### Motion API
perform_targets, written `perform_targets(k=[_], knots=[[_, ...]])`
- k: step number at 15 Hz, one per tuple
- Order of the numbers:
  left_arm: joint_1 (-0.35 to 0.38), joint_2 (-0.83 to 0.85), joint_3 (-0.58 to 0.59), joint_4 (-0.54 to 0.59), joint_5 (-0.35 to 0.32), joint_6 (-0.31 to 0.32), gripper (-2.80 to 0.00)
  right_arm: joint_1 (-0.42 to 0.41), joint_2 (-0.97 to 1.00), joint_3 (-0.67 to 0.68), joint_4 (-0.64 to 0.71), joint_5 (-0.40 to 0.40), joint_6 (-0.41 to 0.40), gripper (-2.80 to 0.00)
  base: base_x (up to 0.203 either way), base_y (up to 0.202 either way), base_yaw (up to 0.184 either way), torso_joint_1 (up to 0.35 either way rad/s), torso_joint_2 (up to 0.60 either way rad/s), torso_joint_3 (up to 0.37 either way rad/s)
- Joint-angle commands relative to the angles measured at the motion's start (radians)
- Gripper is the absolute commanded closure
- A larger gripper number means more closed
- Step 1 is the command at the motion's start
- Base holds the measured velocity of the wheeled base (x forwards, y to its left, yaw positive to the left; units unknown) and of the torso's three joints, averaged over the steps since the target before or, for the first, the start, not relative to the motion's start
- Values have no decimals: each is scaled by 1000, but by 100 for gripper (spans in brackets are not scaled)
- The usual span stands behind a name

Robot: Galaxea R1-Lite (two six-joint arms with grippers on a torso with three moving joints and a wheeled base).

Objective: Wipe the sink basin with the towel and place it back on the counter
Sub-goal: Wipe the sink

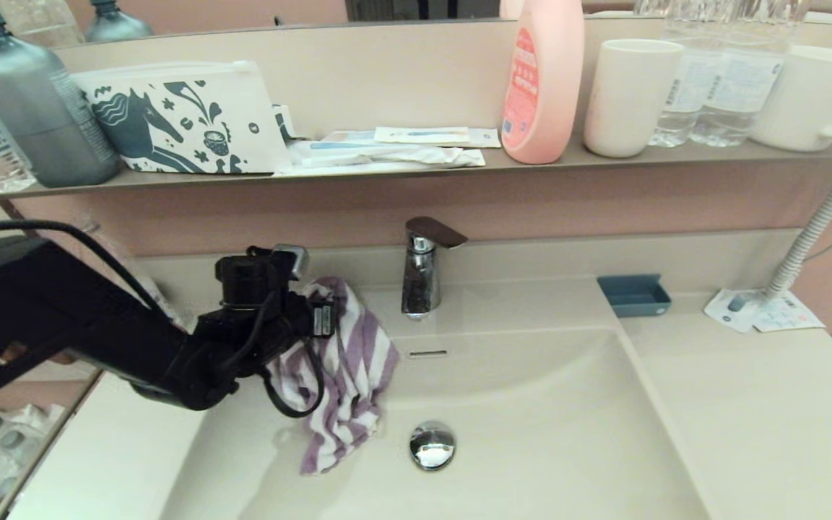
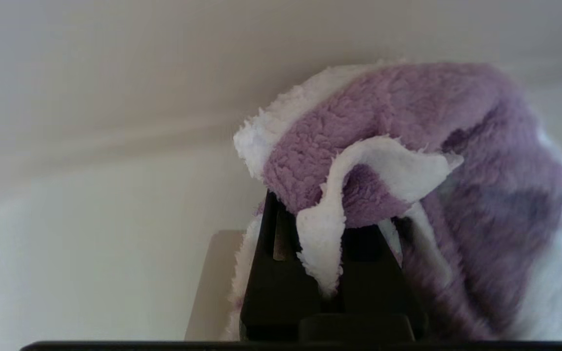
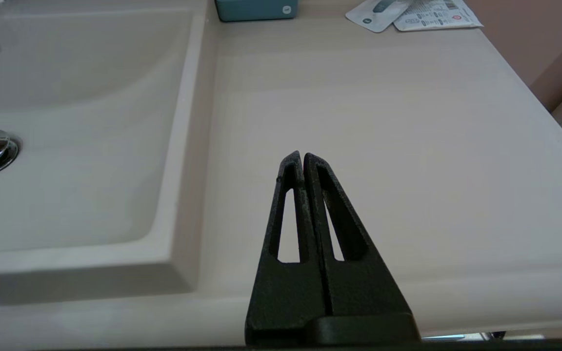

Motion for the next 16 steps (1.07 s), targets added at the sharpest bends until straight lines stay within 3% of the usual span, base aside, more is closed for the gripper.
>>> perform_targets(k=[1, 5, 8, 11, 16], knots=[[-67, 71, -62, 11, 24, -2, 0, 1, 1, 0, -1, 0, 0, 0, 0, 0, 0, 0, 0, 0], [-149, 100, -216, 145, 59, -55, 0, 1, 1, 0, 0, 0, 1, 0, 0, 0, 0, 0, 0, 0], [-139, 97, -239, 174, 66, -73, 0, 1, 1, 0, 0, 0, 1, 0, 0, 0, 0, 0, 0, 0], [-56, 42, -149, 171, 41, -75, 0, 1, 1, 0, 0, 0, 1, 0, 0, 0, 0, 0, 0, 0], [173, -100, -9, 166, -102, -69, 0, 1, 1, 0, 0, 0, 1, 0, 0, 0, 0, 0, 0, 0]])
